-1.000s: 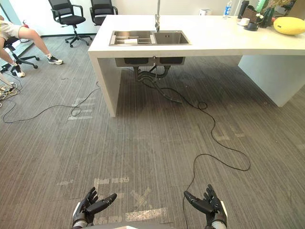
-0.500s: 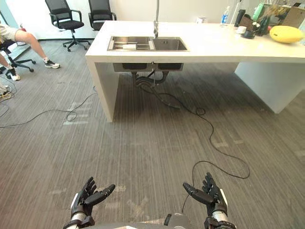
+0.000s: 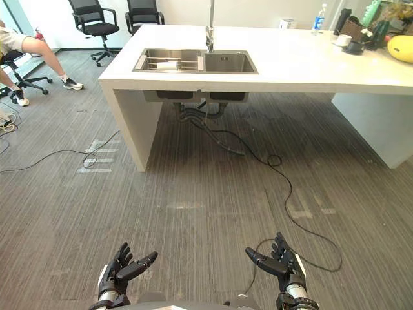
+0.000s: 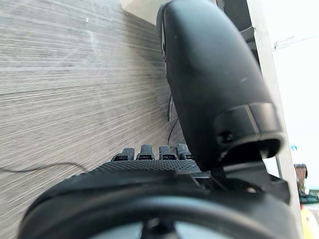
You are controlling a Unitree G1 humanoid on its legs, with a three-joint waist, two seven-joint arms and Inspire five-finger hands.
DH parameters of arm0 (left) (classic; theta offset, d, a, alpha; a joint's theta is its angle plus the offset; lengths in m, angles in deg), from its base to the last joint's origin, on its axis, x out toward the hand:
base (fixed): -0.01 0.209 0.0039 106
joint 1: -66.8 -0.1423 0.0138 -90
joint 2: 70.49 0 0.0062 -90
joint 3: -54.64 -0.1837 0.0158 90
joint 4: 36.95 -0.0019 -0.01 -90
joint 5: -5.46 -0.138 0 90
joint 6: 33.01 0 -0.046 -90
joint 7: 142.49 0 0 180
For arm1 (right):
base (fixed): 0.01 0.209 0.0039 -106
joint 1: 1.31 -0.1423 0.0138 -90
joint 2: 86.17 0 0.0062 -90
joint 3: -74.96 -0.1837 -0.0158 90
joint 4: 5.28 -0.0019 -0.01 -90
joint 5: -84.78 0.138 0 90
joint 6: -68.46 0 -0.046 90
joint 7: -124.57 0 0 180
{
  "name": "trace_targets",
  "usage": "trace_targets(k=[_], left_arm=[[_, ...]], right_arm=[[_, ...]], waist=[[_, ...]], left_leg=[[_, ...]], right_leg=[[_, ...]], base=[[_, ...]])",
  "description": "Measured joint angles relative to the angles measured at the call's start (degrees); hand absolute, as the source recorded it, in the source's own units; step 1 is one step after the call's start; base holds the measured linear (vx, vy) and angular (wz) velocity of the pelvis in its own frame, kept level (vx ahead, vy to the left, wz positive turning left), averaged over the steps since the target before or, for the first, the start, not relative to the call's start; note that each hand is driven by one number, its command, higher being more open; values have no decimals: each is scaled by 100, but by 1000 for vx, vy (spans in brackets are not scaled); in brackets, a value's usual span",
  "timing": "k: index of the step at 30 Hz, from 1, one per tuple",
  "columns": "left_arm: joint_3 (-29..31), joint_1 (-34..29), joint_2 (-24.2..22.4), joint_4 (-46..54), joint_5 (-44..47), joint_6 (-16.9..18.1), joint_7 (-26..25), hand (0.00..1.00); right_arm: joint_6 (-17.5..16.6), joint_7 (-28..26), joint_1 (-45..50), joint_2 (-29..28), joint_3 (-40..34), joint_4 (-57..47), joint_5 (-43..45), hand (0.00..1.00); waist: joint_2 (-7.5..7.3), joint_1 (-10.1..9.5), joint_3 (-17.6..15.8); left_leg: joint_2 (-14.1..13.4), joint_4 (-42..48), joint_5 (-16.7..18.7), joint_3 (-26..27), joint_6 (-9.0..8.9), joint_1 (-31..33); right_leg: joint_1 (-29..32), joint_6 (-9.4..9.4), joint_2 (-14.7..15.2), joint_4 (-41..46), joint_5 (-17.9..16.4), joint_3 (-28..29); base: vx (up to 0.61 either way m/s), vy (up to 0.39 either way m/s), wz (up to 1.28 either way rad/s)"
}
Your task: Walk over to the sink, pick up the cup, carry it to the dishwasher, place the cup inside the dishwasher, then close the dishwasher door
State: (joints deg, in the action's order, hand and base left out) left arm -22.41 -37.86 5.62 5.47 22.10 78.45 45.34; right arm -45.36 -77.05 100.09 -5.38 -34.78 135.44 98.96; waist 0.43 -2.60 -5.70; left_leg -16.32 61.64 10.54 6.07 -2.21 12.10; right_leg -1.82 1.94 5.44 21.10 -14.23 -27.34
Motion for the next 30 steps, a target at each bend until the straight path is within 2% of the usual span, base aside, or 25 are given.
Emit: trace_targets(k=[1, 2, 5, 6, 7, 8, 9, 11, 12, 13, 14, 15, 16, 17, 18, 19, 20, 22, 23, 24, 26, 27, 28, 29, 30], left_arm=[[-8, -2, -4, 23, 3, -2, 7, 100], [-28, 0, -7, 120, 17, -3, 7, 100], [-48, 9, -35, 319, 25, -7, 6, 100], [-62, 6, -45, 399, 39, -9, 8, 100], [-85, -12, -45, 458, 74, -6, 13, 100], [-103, -37, -43, 449, 196, 7, 41, 100], [-97, 49, 28, 336, 260, -32, 36, 100], [-137, 106, 74, 286, 306, -104, 33, 100], [-185, 103, 41, 286, 305, -104, 33, 100], [-279, 103, -14, 287, 297, -105, 37, 100], [-353, 82, -49, 287, 290, -107, 36, 100], [-357, 54, -63, 287, 290, -107, 33, 100], [-387, -12, -55, 291, 255, -107, -31, 100], [-453, -109, -20, 292, 251, -106, -116, 100], [-462, -140, -7, 295, 252, -106, -148, 100], [-460, -153, 28, 305, 260, -105, -192, 100], [-466, -120, 97, 347, 259, -105, -247, 100], [-463, -7, 133, 377, 257, -103, -280, 100], [-451, 92, 144, 372, 246, -96, -270, 100], [-441, 137, 143, 367, 244, -87, -270, 100], [-425, 223, 147, 289, 243, -4, -267, 100], [-423, 222, 153, 232, 237, 38, -268, 100], [-423, 220, 155, 212, 233, 44, -269, 100], [-425, 212, 161, 199, 232, 71, -269, 100], [-427, 232, 142, 145, 228, 84, -272, 100]], right_arm=[[10, 11, 8, -2, 9, -75, 3, 100], [42, 45, 14, -3, 59, -242, 10, 100], [54, 142, 19, 83, 294, -450, 11, 100], [52, 189, 17, 96, 385, -488, 10, 100], [50, 213, 57, 108, 451, -523, 5, 100], [57, 221, 84, 103, 520, -510, -32, 100], [94, 275, 16, -10, 559, -418, -36, 100], [108, 271, 45, -109, 671, -423, -144, 100], [108, 265, 30, -113, 669, -441, -171, 100], [109, 266, -7, -113, 658, -446, -211, 100], [109, 243, -6, -145, 660, -439, -212, 100], [110, 225, -7, -170, 665, -425, -212, 100], [111, 179, 9, -248, 667, -391, -235, 100], [111, 158, 68, -284, 688, -384, -312, 100], [111, 147, 109, -281, 706, -385, -321, 100], [109, 150, 191, -286, 714, -385, -335, 100], [101, 157, 257, -281, 705, -376, -323, 100], [61, 163, 312, -266, 609, -247, -302, 100], [-10, 168, 360, -273, 500, -119, -251, 100], [-33, 169, 397, -274, 472, -83, -237, 100], [-101, 174, 448, -291, 450, 0, -235, 100], [-143, 177, 444, -332, 458, 4, -235, 100], [-154, 177, 440, -357, 466, 5, -235, 100], [-155, 189, 431, -382, 555, 4, -235, 100], [-146, 218, 390, -361, 625, 29, -240, 100]], waist=[[-5, -25, -20], [-24, -66, -86], [-63, -155, -135], [-29, -223, -141], [58, -269, -143], [218, -355, -91], [9, -332, -138], [-338, -341, 14], [-367, -353, 33], [-366, -351, 35], [-366, -355, 34], [-361, -355, 31], [-356, -327, 29], [-301, -292, 14], [-286, -284, 20], [-262, -283, 32], [-253, -258, 33], [-254, -102, 26], [-246, -45, 20], [-244, -42, 20], [-244, -52, 19], [-250, -49, 22], [-257, -46, 27], [-290, -42, 49], [-240, -5, 79]], left_leg=[[69, -258, 116, 200, 46, 169], [242, -953, 266, 591, 102, 374], [677, -2480, 211, 957, 103, 681], [857, -3321, -251, 959, 114, 731], [865, -3774, -791, 939, 124, 735], [792, -3716, -1127, 881, 745, 753], [899, -3412, -952, 954, 662, 786], [1258, -3190, -271, 1166, 853, 741], [1331, -3177, -173, 1219, 888, 705], [1455, -3138, 16, 1265, 952, 595], [1555, -3174, 155, 1287, 978, 396], [1596, -3228, 205, 1295, 966, 266], [1672, -3435, 289, 1274, 1015, -50], [1724, -3740, 288, 1226, 1008, -414], [1727, -3895, 278, 1195, 991, -578], [1726, -4204, 245, 1115, 939, -846], [1721, -4436, 215, 973, 892, -996], [1724, -4563, 212, 624, 857, -1135], [1723, -4563, 300, 405, 808, -1211], [1725, -4562, 349, 302, 782, -1256], [1736, -4545, 498, 89, 646, -1485], [1736, -4539, 611, 10, 474, -1659], [1733, -4524, 671, -45, 370, -1753], [1709, -4477, 795, -102, 162, -1922], [1551, -4240, 879, -122, 26, -1985]], right_leg=[[-219, -49, 5, -201, 30, -8], [-538, -196, 56, -486, 119, -6], [-867, -305, 247, -647, 59, 49], [-996, -511, 301, -589, -75, 137], [-1104, -668, 268, -495, -253, 240], [-1219, -907, 227, -220, -599, 392], [-1289, -901, 428, -77, -723, 414], [-1088, -872, 881, 553, -751, 1030], [-986, -917, 985, 790, -678, 1201], [-753, -969, 1129, 1366, -396, 1498], [-450, -1054, 1263, 2115, 119, 1767], [-286, -1080, 1313, 2496, 460, 1883], [32, -1212, 1340, 3236, 748, 1949], [312, -1115, 1284, 3705, 666, 1809], [449, -1027, 1215, 3806, 569, 1706], [758, -902, 1070, 3734, 282, 1377], [1022, -861, 918, 3296, 59, 1003], [1283, -832, 721, 2197, -22, 635], [1427, -825, 585, 1434, 44, 640], [1487, -832, 533, 1066, 108, 672], [1638, -689, 428, 236, 531, 794], [1684, -437, 400, 143, 735, 863], [1681, -334, 391, 144, 805, 865], [1635, -176, 351, 138, 1036, 896], [1492, -198, 275, 268, 1088, 844]], base=[[361, -22, 1], [372, 6, 1], [447, 115, -13], [442, 171, -25], [465, 224, -41], [383, 220, -22], [552, 295, -3], [518, 283, 4], [412, 259, -10], [384, 241, -1], [369, 228, 2], [351, 191, 0], [328, 152, 0], [320, 137, 3], [305, 112, 9], [295, 84, 25], [285, 62, 41], [336, 2, 85], [428, -30, 96], [412, -47, 88], [437, -84, 63], [385, -125, 45], [530, -209, 52], [665, -312, 62], [659, -321, 56]])
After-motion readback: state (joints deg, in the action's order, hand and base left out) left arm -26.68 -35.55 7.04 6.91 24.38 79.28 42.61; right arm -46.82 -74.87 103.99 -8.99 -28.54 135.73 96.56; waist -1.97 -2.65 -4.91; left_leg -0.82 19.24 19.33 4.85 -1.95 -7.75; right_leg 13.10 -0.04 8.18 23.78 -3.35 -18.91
